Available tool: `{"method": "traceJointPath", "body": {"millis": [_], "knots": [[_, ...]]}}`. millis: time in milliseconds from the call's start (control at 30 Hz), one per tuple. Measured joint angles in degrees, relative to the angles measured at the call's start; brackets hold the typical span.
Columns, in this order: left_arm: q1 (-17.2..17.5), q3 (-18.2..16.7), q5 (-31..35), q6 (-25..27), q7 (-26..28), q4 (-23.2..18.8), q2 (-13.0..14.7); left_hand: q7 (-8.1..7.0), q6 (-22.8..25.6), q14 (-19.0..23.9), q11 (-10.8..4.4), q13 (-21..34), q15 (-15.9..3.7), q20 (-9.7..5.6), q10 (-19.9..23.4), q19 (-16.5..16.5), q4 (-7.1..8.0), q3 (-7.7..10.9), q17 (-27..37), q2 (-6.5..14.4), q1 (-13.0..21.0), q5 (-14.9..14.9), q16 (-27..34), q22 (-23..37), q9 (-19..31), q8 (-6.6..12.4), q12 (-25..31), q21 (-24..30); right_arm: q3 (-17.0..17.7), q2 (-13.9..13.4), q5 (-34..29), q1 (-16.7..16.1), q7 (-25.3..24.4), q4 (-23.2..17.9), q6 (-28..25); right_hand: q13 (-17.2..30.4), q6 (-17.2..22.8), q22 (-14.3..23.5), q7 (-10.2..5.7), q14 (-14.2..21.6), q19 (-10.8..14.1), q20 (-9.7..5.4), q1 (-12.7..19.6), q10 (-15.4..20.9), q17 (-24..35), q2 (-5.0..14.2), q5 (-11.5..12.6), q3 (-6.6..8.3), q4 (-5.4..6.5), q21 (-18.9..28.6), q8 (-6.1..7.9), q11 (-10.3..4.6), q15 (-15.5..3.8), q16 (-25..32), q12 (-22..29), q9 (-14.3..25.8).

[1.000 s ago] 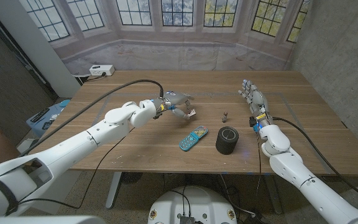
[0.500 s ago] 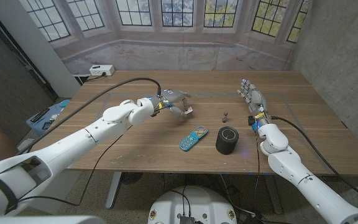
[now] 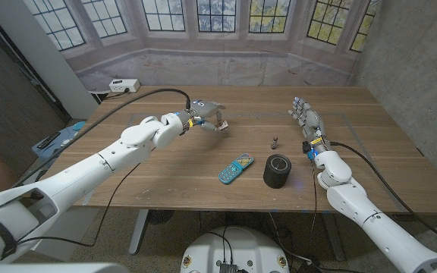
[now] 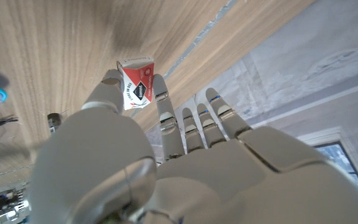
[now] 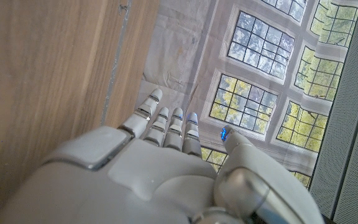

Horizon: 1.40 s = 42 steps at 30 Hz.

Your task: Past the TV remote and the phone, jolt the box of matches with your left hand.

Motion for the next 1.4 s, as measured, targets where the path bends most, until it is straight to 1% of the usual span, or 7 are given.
{"method": "traceJointPath", "body": {"millis": [300, 400, 500, 700, 1100, 1200, 1400], "knots": [[0.23, -1.51, 1.41, 2.73, 1.46, -1.34, 1.03, 0.0, 0.0, 0.0, 0.0, 0.0, 0.0, 0.0, 0.0, 0.0, -0.16, 0.16, 0.0, 0.0, 0.0, 0.0, 0.0, 0.0, -0.02, 0.0, 0.0, 0.0, 0.04, -0.19, 0.25, -1.02, 0.12, -0.23, 0.43, 0.0, 0.0, 0.0, 0.0, 0.0, -0.01, 0.0, -0.31, 0.0, 0.0, -0.31, 0.0, 0.0, 0.0, 0.0, -0.01, 0.0, 0.0, 0.0, 0.0, -0.02], [0.27, -2.02, 1.71, 3.21, 1.8, -1.71, 1.35, 0.0, 0.0, 0.0, 0.0, 0.0, 0.0, 0.0, 0.0, 0.0, -0.16, 0.16, 0.0, 0.0, 0.0, 0.0, 0.0, 0.0, 0.03, 0.0, 0.0, 0.0, 0.08, -0.21, 0.27, -1.21, 0.06, -0.37, 0.54, 0.0, 0.0, 0.0, 0.0, 0.0, 0.01, 0.02, -0.31, 0.31, 0.0, -0.31, 0.0, 0.0, 0.0, 0.0, 0.21, 0.31, 0.0, 0.0, 0.0, -0.02], [0.27, -2.45, 2.26, 4.09, 2.4, -2.03, 1.63, 0.0, 0.0, 0.0, 0.0, 0.0, 0.0, 0.0, 0.0, 0.0, -0.17, 0.16, 0.0, 0.0, 0.0, 0.0, 0.0, 0.0, 0.13, 0.0, 0.0, 0.0, 0.21, -0.3, 0.28, -1.71, -0.12, -0.72, 0.64, 0.0, 0.0, 0.0, 0.0, -0.01, 0.42, 0.43, -0.31, 0.31, 0.03, -0.31, 0.0, 0.16, -0.16, 0.0, 0.21, 0.31, 0.01, 0.0, 0.0, -0.01], [0.29, -3.36, 2.92, 5.12, 3.14, -2.69, 2.27, 0.0, 0.0, 0.0, 0.0, 0.0, 0.0, 0.0, 0.0, 0.0, -0.17, 0.15, 0.0, 0.0, 0.01, 0.0, 0.0, 0.0, 0.25, 0.0, 0.0, 0.0, 0.3, -0.4, 0.29, -2.37, -0.42, -1.21, 0.76, 0.0, 0.01, 0.0, 0.01, -0.01, 0.4, 0.41, -0.31, 0.3, 0.14, -0.31, 0.0, 0.16, -0.16, 0.0, 0.21, 0.31, 0.01, 0.0, 0.0, -0.01], [0.98, -5.87, 3.66, 7.35, 4.26, -4.56, 4.54, 0.0, 0.0, 0.0, 0.0, 0.0, 0.0, 0.0, 0.0, 0.0, -0.17, 0.15, 0.0, -0.01, 0.01, 0.0, 0.0, 0.0, 0.25, -0.01, 0.0, 0.0, 0.37, -0.67, 0.07, -3.73, -0.96, -2.75, 0.87, 0.01, 0.23, 0.0, 0.23, 0.11, 0.39, 0.41, -0.31, 0.63, 0.13, -0.31, 0.0, 0.16, -0.16, 0.0, 0.37, 0.64, -0.11, 0.0, 0.0, -0.01], [1.32, -6.55, 3.8, 7.72, 4.6, -5.08, 5.21, 0.0, 0.0, 0.0, 0.0, 0.0, 0.0, 0.0, 0.0, 0.0, -0.17, 0.15, 0.0, -0.01, 0.01, 0.0, 0.0, 0.0, 0.25, -0.01, 0.0, 0.0, 0.45, -0.84, -0.12, -4.09, -1.24, -3.28, 0.86, 0.0, 0.33, 0.0, 0.94, 0.59, 0.6, 0.2, -0.31, 0.71, 0.09, -0.31, 0.0, 0.16, -0.16, 0.0, 0.43, 0.73, 0.01, 0.0, 0.0, -0.01], [2.01, -7.62, 3.9, 8.18, 5.17, -5.91, 6.42, 0.0, 0.0, 0.32, 0.0, 0.0, -0.32, 0.0, 0.0, 0.0, -0.17, 0.15, 0.0, -0.01, 0.01, 0.0, 0.0, 0.0, 0.24, -0.01, 0.0, 0.0, 0.57, -1.13, -0.56, -4.72, -1.78, -4.35, 0.82, 0.01, 0.33, 0.0, 0.94, 0.6, 0.6, 0.2, -0.31, 0.93, -0.02, -0.31, 0.0, 0.16, -0.16, 0.0, 0.43, 0.94, 0.0, 0.0, 0.0, 0.0]]}}
